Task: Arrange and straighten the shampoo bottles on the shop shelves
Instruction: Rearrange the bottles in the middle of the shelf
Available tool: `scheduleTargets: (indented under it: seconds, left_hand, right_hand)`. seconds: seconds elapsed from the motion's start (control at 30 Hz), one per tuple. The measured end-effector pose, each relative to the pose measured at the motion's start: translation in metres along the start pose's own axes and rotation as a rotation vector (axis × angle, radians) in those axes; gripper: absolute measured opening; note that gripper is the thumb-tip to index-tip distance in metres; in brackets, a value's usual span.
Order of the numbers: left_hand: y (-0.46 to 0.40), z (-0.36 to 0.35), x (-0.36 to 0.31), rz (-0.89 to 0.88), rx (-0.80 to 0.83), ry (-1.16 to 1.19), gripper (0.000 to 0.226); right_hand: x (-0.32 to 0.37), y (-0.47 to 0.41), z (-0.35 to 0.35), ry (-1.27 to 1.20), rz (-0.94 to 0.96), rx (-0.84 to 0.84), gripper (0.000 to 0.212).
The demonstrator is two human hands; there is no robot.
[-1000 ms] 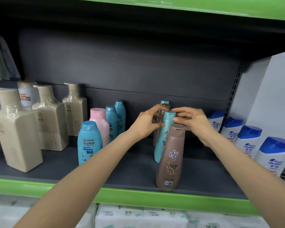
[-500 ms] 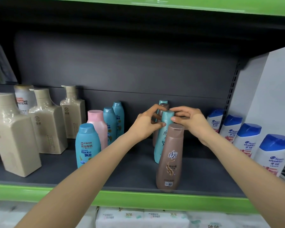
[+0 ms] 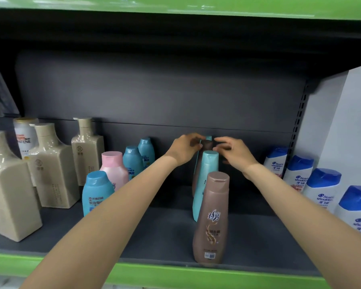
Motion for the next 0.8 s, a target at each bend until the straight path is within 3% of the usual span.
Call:
scheduleTargets:
  seconds: [0.17,0.3,0.5,0.8]
  left_hand:
    - [-0.001,-0.001,0.006,-0.028,0.046,0.076,0.028]
    - [0.004,0.005,-0.003,-0.033,-0.016,0.155,0.022]
    - [0.025,0.003,-0.024,-0.126,0.101,0.126,0.017]
    - [0.038,0.005,-0.033,-0.087,0.087,0.112,0.014]
  right_hand:
    - [-0.003,-0.012,-0.012,-0.166,0.02,0.063,0.039]
    - [-0.003,-0.013,-0.014,-0.174,0.032,0.053,0.016]
    - [-0.008,-0.005,-0.002,-0.147,0.033,-0.035,0.014]
    - [-0.012,0.022,0.032,-0.122,-0.035,-0.192,0.019]
Point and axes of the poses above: each hand's wrist, its own y-axis away from the middle knuckle, its own z-axis out of the back of the hand, x = y × z, the point moved 5 cm from there along -y, towards the middle knuckle, and after that the axes turned 7 degrees about y, right-handed, at the moved point
